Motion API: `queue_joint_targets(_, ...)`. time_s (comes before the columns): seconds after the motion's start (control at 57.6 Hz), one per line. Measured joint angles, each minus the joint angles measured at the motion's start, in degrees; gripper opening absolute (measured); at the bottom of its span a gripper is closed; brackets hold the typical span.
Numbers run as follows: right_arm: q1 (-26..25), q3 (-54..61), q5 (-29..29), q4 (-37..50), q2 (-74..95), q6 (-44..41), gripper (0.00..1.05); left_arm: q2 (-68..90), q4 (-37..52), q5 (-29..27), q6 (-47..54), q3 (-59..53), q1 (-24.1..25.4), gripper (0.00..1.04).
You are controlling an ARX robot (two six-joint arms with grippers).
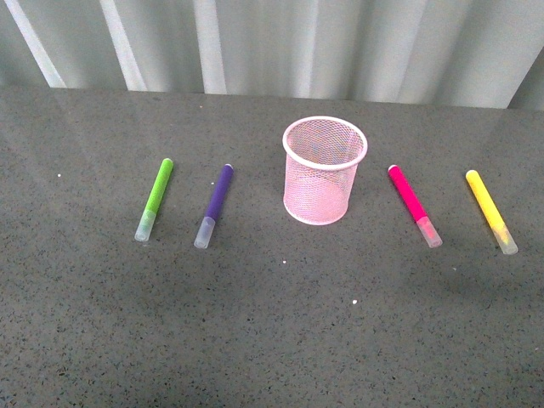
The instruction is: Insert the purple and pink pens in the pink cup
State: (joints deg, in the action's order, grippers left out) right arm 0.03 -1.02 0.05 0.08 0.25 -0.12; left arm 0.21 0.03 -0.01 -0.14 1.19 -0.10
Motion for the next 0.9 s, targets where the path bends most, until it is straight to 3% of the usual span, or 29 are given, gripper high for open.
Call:
queue_joint_targets(0.59, 0.0, 0.0, 0.0, 0.0, 0.0, 0.0, 0.98, 0.1, -0.1, -0.3, 0.0, 0.1, 0.0, 0.98)
queue_joint_targets(0.66, 0.0, 0.0, 0.0, 0.0, 0.0, 0.0, 0.98, 9.4, -16.2, -11.6, -7.4, 7.0, -6.0, 0.98)
queue_joint_targets(0.712, 0.0, 0.0, 0.0, 0.0, 0.0, 0.0, 0.98, 14.3, -19.9, -16.2, -10.7, 10.3, -10.0, 0.98)
queue_joint_targets(0.799, 0.0, 0.0, 0.0, 0.0, 0.0, 0.0, 0.98, 20.4, -16.5, -18.8, -12.0, 15.1, -15.1, 0.98)
queue_joint_targets(0.903, 0.0, 0.0, 0.0, 0.0, 0.0, 0.0, 0.98, 28.4, -7.9, -17.3, -11.5, 21.6, -16.0, 0.98)
